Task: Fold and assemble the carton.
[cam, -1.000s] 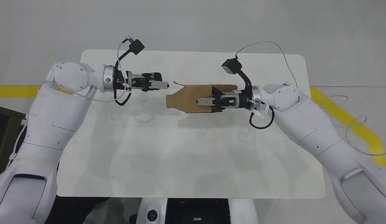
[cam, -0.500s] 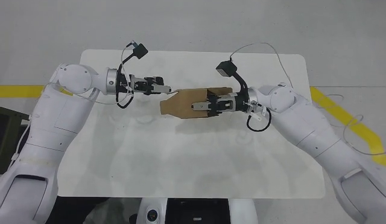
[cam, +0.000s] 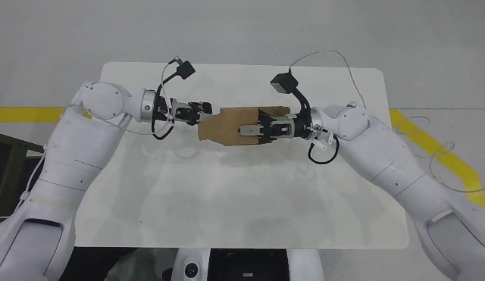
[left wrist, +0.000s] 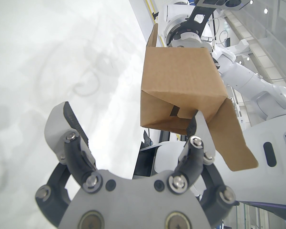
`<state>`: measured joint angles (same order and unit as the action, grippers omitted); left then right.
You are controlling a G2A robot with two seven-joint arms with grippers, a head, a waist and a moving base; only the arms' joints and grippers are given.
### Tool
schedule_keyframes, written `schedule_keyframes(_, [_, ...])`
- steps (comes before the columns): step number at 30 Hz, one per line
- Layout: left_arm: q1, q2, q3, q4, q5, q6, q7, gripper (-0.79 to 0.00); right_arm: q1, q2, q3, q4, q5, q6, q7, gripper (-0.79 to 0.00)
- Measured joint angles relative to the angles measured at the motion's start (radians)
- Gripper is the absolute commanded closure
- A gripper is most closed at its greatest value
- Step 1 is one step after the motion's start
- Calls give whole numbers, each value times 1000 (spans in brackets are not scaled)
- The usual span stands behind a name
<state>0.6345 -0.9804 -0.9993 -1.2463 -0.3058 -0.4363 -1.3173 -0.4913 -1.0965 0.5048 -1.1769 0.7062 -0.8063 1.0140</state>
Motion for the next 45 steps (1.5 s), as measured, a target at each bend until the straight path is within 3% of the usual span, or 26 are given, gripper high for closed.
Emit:
schedule_keyframes(15, [0,1,-8,10,-14,-3,-1,-785,20,-9,-23,37,4,-19,-19,0])
schedule_keyframes(21, [-6,12,-62,62,-50,-2,16,-785,18,-3,-18,126,-38,-40,-40,0])
schedule_keyframes(26, [1,20,-88,41,-53,-4,6,-785,18,-5,-11,177,-54,-52,-52,0])
schedule_keyframes(36, [8,16,-37,-54,64,17,16,-785,27,-31,-9,194,-65,-57,-57,0])
schedule_keyframes(45, [6,15,-35,4,52,52,33,-785,24,-40,6,164,-63,-64,-64,0])
